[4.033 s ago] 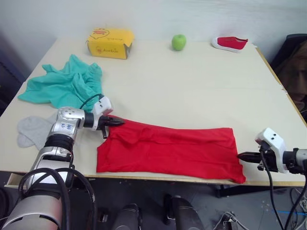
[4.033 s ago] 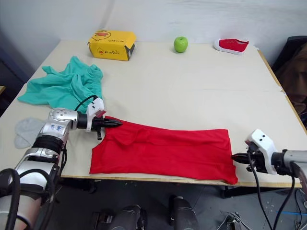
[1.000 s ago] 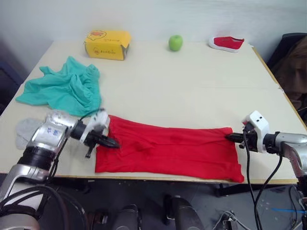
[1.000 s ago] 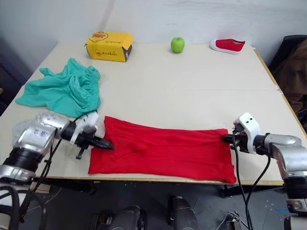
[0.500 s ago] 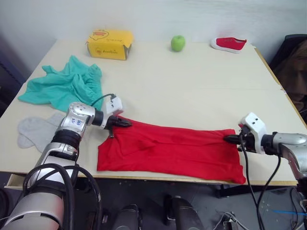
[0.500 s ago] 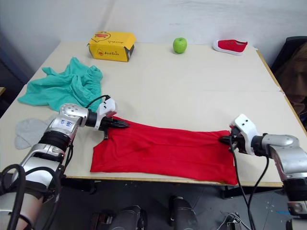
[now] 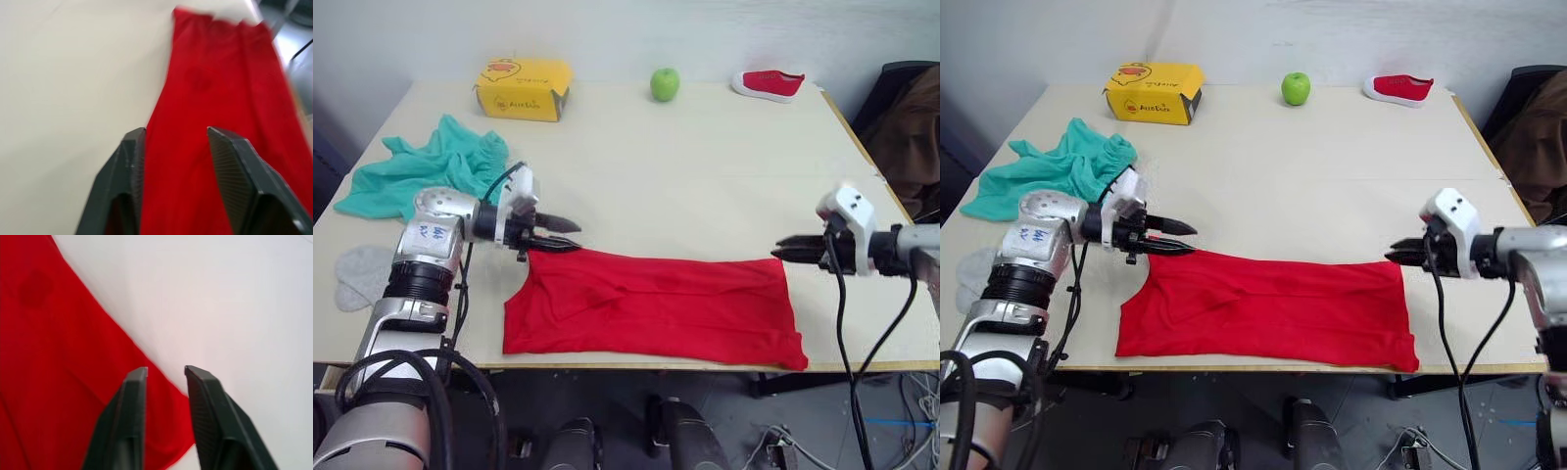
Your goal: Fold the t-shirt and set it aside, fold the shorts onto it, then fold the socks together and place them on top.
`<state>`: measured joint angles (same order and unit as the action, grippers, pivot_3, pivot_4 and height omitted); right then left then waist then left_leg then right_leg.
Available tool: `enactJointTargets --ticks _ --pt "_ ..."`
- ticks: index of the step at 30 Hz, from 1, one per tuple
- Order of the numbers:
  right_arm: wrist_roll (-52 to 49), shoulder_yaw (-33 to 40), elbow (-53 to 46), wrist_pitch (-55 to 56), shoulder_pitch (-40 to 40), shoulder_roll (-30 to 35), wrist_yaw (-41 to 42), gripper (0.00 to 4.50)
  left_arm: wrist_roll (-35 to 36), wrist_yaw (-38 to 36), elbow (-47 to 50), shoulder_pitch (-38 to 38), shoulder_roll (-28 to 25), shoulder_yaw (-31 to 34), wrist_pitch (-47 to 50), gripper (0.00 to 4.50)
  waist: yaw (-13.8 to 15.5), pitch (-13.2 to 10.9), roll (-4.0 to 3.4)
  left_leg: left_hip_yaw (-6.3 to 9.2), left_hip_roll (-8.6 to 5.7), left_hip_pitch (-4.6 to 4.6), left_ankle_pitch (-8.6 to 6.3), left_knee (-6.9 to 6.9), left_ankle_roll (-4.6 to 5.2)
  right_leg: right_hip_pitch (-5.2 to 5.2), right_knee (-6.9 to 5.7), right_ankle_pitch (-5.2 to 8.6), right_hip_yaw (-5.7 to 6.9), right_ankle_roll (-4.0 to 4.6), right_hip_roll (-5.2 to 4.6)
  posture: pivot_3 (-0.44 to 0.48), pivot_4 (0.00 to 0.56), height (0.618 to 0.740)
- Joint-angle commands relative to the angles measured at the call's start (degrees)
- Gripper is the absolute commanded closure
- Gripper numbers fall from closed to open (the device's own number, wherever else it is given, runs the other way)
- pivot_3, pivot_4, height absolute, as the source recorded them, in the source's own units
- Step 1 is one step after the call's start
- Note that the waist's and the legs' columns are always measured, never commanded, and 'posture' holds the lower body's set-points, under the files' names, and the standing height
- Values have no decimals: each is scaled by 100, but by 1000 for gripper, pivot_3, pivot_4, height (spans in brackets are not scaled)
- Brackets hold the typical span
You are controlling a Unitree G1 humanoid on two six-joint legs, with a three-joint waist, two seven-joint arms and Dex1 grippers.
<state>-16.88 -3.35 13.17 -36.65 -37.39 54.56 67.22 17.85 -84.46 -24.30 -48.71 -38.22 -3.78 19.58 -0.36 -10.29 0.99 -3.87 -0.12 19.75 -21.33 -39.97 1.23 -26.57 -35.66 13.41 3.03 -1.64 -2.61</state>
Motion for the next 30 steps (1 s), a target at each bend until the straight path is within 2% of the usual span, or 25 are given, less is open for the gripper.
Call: enactJointTargets --ticks 1,4,5,6,7,13,17,26,30 --pt "485 -558 680 185 -569 -285 162 1883 517 88 1132 309 -52 192 643 1118 11 -1 -1 -1 0 1 0 0 0 -1 0 0 -1 0 0 0 150 740" --pt "702 -934 1092 183 -967 -509 443 871 651 315 1671 518 16 223 811 186 34 -3 -4 0 -1 6 1 -2 2 -2 -2 0 -2 0 -1 0 150 740" --pt "723 -1025 1123 157 -1051 -558 582 527 659 354 1796 575 13 211 813 0 39 -4 -5 4 -1 10 2 -3 3 -3 -1 0 0 0 -2 0 150 740" --pt "733 -1113 1145 99 -1128 -595 719 180 678 384 1909 622 4 200 827 0 44 -4 -6 7 -1 14 2 -4 4 -5 -1 0 2 0 -2 0 150 740" --pt "754 -1187 1161 91 -1189 -635 835 49 701 426 2015 658 -1 197 853 0 41 -4 -6 9 -1 17 2 -5 4 -6 0 0 3 0 -3 0 150 740" --pt "1050 -1535 1336 235 -1303 -741 1165 49 756 684 2375 764 5 203 901 0 32 -4 -7 12 -1 25 2 -7 4 -8 5 -2 6 -2 -3 0 150 740" --pt "1265 -1671 1452 460 -1267 -803 1220 1232 666 871 2323 799 29 191 711 0 25 -6 -9 12 -1 25 2 -8 4 -8 4 -2 6 -2 -3 0 150 740" --pt "1612 -1698 1668 845 -1431 -974 1368 4369 664 1022 2234 779 56 132 527 0 10 -5 -9 11 -1 22 3 -8 2 -8 3 -2 7 -2 -3 0 150 740" --pt "1859 -1756 2495 1196 -2022 -1318 1383 4472 689 1076 2199 783 74 180 482 0 -8 -6 -11 9 -1 21 3 -10 1 -8 0 -2 7 -2 -3 0 150 740"
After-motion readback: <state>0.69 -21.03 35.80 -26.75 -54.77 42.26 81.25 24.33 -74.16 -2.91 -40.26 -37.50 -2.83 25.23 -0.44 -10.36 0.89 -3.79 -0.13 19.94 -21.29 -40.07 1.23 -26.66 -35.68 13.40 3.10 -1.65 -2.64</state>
